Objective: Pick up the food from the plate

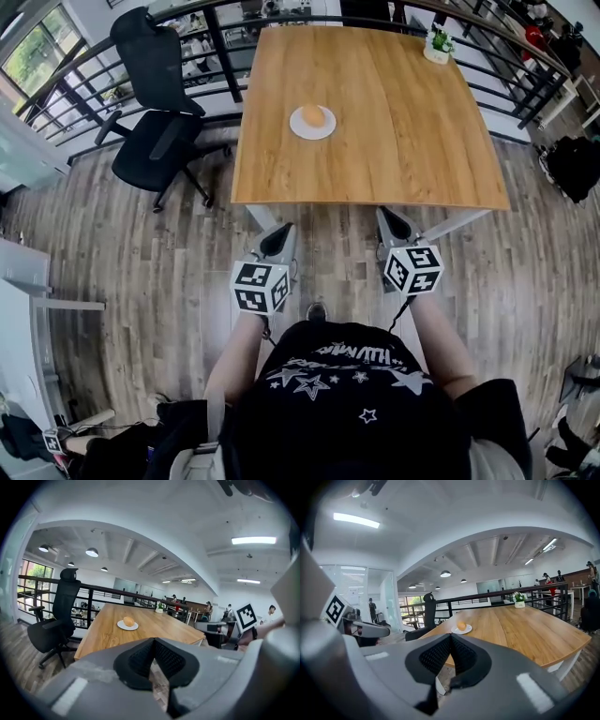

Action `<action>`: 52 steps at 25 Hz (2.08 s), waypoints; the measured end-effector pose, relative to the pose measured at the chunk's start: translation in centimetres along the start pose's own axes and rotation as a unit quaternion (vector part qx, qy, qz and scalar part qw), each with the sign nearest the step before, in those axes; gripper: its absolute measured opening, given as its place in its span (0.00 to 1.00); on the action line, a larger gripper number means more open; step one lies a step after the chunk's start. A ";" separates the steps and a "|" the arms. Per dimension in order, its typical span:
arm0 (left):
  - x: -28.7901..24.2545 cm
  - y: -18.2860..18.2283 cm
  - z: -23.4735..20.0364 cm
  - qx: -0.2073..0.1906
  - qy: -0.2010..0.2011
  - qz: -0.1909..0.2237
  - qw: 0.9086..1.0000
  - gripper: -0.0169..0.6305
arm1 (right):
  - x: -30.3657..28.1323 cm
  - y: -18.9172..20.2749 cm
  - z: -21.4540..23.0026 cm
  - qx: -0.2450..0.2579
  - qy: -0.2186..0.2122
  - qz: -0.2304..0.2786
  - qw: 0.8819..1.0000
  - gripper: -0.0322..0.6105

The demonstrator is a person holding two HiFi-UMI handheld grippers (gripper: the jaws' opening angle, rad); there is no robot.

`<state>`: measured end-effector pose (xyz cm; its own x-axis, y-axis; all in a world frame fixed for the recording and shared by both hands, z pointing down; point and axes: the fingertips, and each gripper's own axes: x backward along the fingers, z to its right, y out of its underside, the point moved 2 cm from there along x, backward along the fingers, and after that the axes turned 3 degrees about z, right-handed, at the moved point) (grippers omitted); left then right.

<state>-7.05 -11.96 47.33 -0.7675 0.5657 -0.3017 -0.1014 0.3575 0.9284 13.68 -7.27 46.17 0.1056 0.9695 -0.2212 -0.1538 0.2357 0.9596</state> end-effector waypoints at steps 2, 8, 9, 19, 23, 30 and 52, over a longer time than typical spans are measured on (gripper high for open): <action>-0.4 -0.2 -1.2 0.000 -0.001 -0.002 1.000 0.03 | -1.3 -0.1 -0.4 0.002 -0.001 -0.002 1.000 0.05; -1.1 0.1 -3.4 0.006 -0.008 -0.016 1.000 0.03 | -3.4 0.1 0.3 -0.016 0.015 -0.012 1.000 0.05; -1.4 0.3 -3.5 0.004 -0.009 -0.021 1.000 0.03 | -3.8 0.1 0.6 -0.019 0.017 -0.013 1.000 0.05; -6.4 -0.6 -6.6 0.003 -0.044 -0.028 0.999 0.03 | -12.6 -0.2 2.6 -0.017 -0.032 -0.033 0.999 0.20; -9.3 -2.8 -8.6 0.005 -0.050 -0.021 0.999 0.03 | -17.4 -1.8 3.5 -0.025 -0.053 -0.048 0.997 0.39; -13.9 -4.2 -11.9 0.021 -0.077 -0.023 0.997 0.03 | -24.6 -2.1 5.2 -0.013 -0.083 -0.091 0.992 0.52; -20.7 -5.4 -19.5 0.049 -0.163 -0.051 0.984 0.03 | -40.2 1.8 6.8 0.027 -0.112 -0.175 0.978 0.67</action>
<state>-2.99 -40.08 52.84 -0.5107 0.7260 -0.4606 -0.0927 0.4860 0.8690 15.80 -46.31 57.93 0.3561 0.7893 -0.5002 -0.0188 0.5412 0.8407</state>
